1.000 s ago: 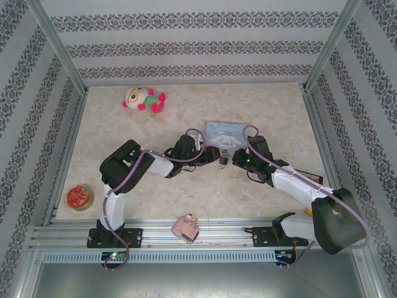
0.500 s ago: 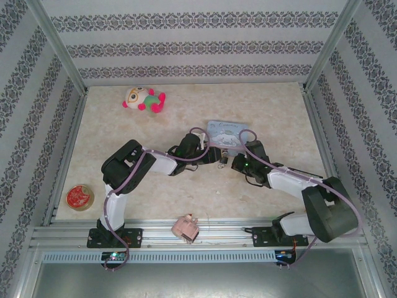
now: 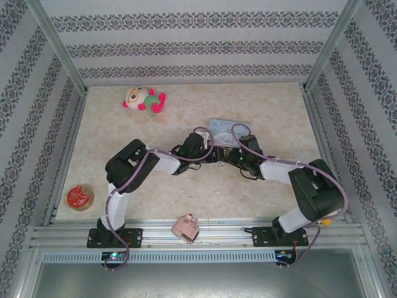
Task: Unlock the padlock with the key
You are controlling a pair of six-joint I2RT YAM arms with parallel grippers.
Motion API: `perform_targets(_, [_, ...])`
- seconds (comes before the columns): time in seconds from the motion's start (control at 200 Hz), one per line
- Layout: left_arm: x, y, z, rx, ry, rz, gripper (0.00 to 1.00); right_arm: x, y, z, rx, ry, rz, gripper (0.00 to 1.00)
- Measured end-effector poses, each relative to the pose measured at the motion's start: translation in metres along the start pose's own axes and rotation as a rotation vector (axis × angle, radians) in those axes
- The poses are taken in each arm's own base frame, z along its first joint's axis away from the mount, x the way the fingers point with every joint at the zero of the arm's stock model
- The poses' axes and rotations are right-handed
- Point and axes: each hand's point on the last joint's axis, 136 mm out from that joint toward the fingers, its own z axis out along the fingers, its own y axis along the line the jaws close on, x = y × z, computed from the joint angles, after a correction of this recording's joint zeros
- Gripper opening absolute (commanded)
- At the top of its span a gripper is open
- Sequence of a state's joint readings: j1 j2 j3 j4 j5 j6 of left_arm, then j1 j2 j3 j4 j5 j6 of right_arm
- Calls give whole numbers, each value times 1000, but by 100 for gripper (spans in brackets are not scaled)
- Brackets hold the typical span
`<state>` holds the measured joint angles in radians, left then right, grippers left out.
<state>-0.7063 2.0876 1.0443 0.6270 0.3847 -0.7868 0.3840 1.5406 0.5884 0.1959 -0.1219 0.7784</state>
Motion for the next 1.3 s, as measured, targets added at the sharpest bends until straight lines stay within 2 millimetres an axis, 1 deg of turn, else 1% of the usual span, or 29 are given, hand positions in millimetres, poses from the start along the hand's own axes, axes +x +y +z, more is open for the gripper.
perform_targets(0.145, [-2, -1, 5, 4, -2, 8, 45, 2, -2, 3, 7, 6, 1, 6])
perform_targets(0.305, [-2, -2, 9, 12, -7, 17, 41, 4, -5, 5, 15, 15, 3, 6])
perform_targets(0.55, [-1, -2, 10, 17, -9, 25, 33, 2, -7, 5, 23, 8, 4, 5])
perform_targets(0.69, [4, -6, 12, 27, 0, 31, 30, -1, -9, 5, 33, -2, 7, 5])
perform_targets(0.75, [7, -6, 13, 27, 6, 32, 29, -3, -11, 5, 39, -9, 6, 5])
perform_targets(0.904, [7, -6, 13, 27, 6, 33, 28, -3, -12, 7, 43, -6, -10, 5])
perform_targets(0.964, [7, -6, 13, 27, 6, 32, 26, -2, -13, 9, 46, 1, -11, 5])
perform_targets(1.069, [9, -9, 13, 39, 11, 35, 15, -3, -12, 10, 41, 1, -11, 5])
perform_targets(1.139, [10, -14, 14, 53, 12, 38, 10, -4, -11, 10, 38, -1, -12, 5])
perform_targets(1.299, [10, -14, 13, 55, 6, 27, 1, -4, -14, 10, 49, 3, -25, 5])
